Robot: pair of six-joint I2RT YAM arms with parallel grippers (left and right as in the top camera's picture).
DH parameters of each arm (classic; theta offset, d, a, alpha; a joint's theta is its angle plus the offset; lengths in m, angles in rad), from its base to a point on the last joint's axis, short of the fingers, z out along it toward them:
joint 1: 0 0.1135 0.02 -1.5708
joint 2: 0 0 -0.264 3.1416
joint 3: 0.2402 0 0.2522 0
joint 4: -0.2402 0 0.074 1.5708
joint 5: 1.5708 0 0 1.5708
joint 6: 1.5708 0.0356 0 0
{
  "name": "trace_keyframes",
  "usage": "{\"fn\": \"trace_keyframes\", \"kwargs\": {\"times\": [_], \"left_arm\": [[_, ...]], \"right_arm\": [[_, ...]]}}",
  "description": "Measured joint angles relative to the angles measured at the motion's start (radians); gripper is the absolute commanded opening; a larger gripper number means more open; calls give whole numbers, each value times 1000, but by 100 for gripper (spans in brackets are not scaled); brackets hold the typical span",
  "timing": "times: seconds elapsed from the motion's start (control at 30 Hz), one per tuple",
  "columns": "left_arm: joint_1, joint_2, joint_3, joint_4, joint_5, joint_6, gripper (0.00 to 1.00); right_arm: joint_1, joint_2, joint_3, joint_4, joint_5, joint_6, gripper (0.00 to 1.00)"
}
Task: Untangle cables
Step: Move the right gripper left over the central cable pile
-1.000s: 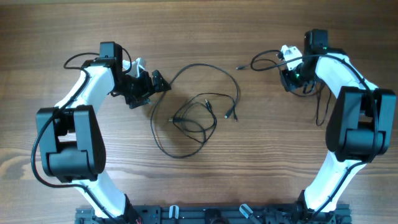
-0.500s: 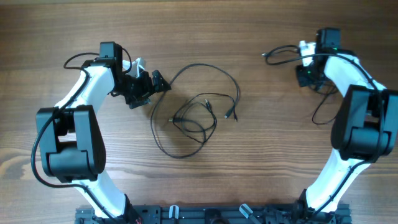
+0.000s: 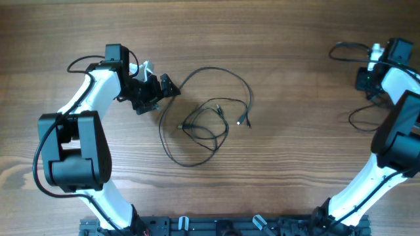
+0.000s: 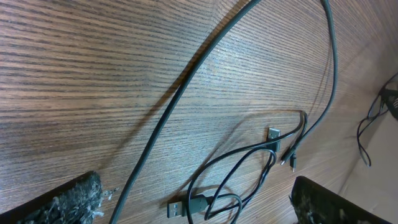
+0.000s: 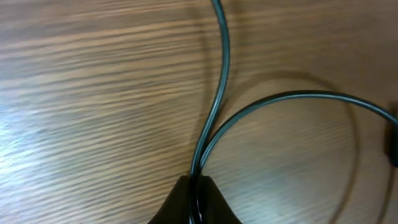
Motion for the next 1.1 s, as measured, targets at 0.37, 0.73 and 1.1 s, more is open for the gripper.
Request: {"fn": "trace_keyframes", "kwargs": {"times": [0.37,0.73,1.1], "left_arm": [[0,0,0,0,0,0,100],[0,0,0,0,0,0,100],[0,0,0,0,0,0,100]], "right_arm": [[-29,1,-1,20,-121,101,70],[-29,-5,9,43,-153,107,99],[31,-84,30,-134,-486,298,100]]}}
